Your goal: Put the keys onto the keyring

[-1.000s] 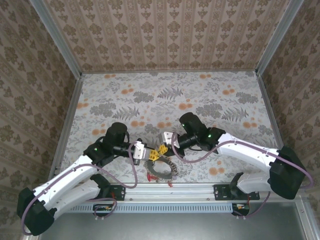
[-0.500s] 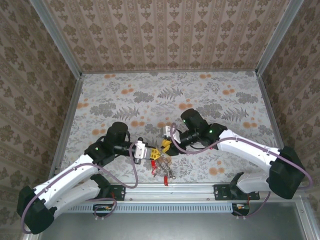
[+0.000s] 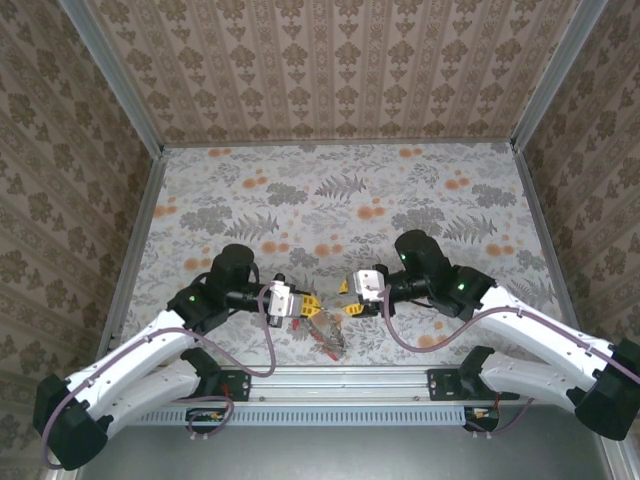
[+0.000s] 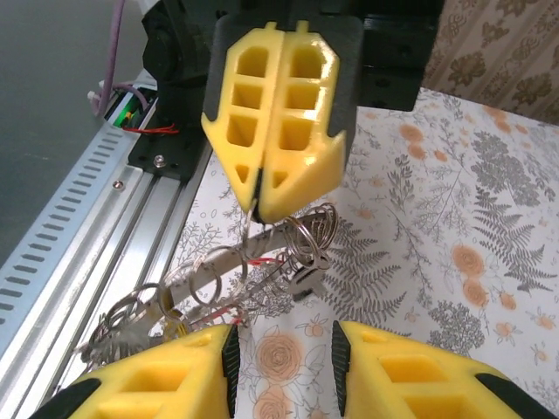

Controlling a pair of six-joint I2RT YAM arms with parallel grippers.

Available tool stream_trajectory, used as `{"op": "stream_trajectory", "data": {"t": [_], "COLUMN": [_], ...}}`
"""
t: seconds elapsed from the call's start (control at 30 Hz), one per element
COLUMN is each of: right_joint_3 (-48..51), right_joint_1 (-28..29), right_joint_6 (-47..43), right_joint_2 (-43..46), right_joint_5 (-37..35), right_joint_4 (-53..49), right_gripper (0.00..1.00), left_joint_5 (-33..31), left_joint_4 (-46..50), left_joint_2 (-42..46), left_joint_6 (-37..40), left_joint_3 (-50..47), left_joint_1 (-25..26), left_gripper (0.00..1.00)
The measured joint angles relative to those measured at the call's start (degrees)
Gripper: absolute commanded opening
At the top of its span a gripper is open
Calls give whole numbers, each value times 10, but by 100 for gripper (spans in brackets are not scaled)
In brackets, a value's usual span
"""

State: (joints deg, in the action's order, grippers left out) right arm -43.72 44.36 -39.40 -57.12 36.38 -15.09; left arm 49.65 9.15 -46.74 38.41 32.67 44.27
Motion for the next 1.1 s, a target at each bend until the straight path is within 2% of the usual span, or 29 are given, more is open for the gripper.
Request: {"op": "stream_trajectory", "data": {"t": [0.47, 0.73, 0.8, 0.87, 0.93, 1.1], "right_joint_3": [21, 34, 34, 36, 36, 10], "right_joint_1": [51, 60, 61, 61, 61, 63], "right_joint_6": [10, 21, 21, 18, 11, -28], "right_joint_2": [-40, -42, -42, -41, -41, -41], "right_joint_5": [-48, -80, -90, -100, -110, -131], "right_joint_4": [88, 121, 122, 122, 117, 52], "right_gripper": [29, 19, 14, 4, 0, 0], "left_joint_5": [-20, -33, -38, -45, -56, -85], "left_joint_4": [-50, -111, -132, -152, -169, -214], "left_joint_2": [-10, -16, -16, -16, -16, -22], "left_joint_6": [-41, -75, -84, -92, -101, -118], "left_joint_3": [-9, -41, -52, -62, -72, -92], "left_joint_1": [0, 3, 5, 8, 11, 28], "left_gripper": [0, 0, 0, 0, 0, 0]}}
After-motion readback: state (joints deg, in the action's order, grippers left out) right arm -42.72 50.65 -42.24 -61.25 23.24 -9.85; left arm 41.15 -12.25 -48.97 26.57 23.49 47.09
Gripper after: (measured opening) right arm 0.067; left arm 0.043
